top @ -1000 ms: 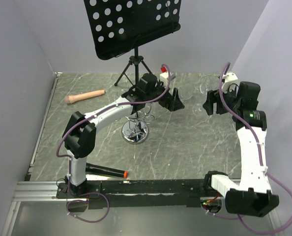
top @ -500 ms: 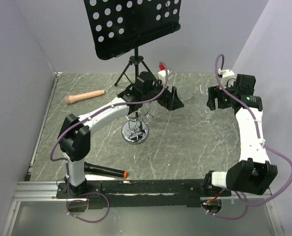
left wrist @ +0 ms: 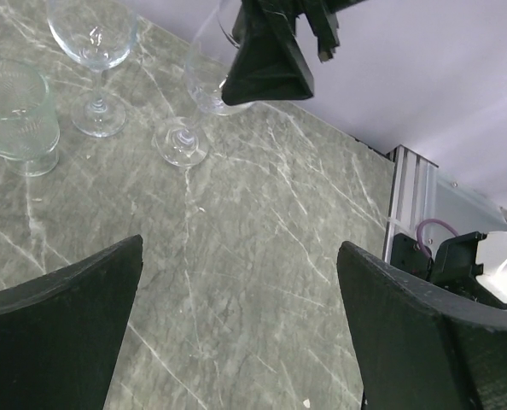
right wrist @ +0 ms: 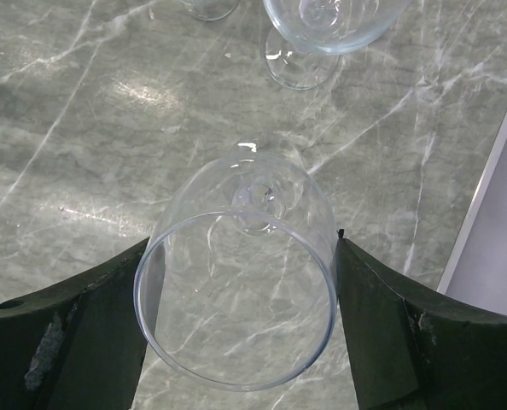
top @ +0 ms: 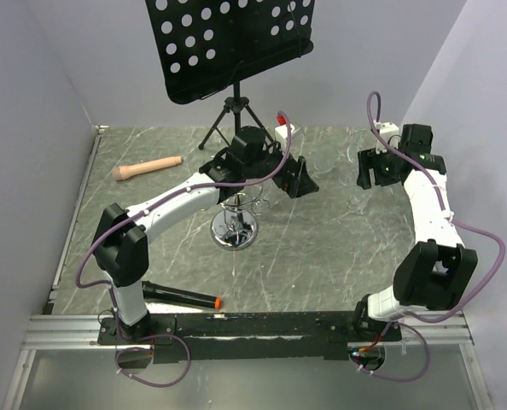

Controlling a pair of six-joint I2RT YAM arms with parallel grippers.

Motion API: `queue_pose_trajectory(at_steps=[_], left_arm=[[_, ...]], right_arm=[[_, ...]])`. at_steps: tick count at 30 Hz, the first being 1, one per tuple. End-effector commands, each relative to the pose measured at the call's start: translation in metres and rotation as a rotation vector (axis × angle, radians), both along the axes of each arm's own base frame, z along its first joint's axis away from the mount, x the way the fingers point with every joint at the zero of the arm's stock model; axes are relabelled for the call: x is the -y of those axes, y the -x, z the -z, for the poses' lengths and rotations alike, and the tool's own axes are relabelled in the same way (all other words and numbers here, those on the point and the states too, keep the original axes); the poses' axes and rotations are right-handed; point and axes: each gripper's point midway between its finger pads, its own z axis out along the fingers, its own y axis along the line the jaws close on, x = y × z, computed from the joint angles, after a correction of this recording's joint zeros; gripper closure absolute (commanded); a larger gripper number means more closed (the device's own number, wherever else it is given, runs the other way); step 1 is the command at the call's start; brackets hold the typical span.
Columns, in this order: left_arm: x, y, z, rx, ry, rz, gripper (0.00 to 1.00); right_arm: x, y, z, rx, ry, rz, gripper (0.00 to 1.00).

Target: Take the wine glass off the wine glass rack

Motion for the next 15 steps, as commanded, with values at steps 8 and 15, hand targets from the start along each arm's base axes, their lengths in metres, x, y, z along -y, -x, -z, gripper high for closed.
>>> queue_pose_trajectory(at_steps=[8,15], left_arm=[[-0.007,0.007,-0.028,0.081,0.028,0.007,0.0],[-0.01,0.007,-0.024,0.078,0.006,0.001,0.0]], right_arm=[[0.017,-0.034,-0.015,0.078,0.052,0.002,0.7],[0.018,-0.039,-0.001,0.029,0.04,0.01,0.65]])
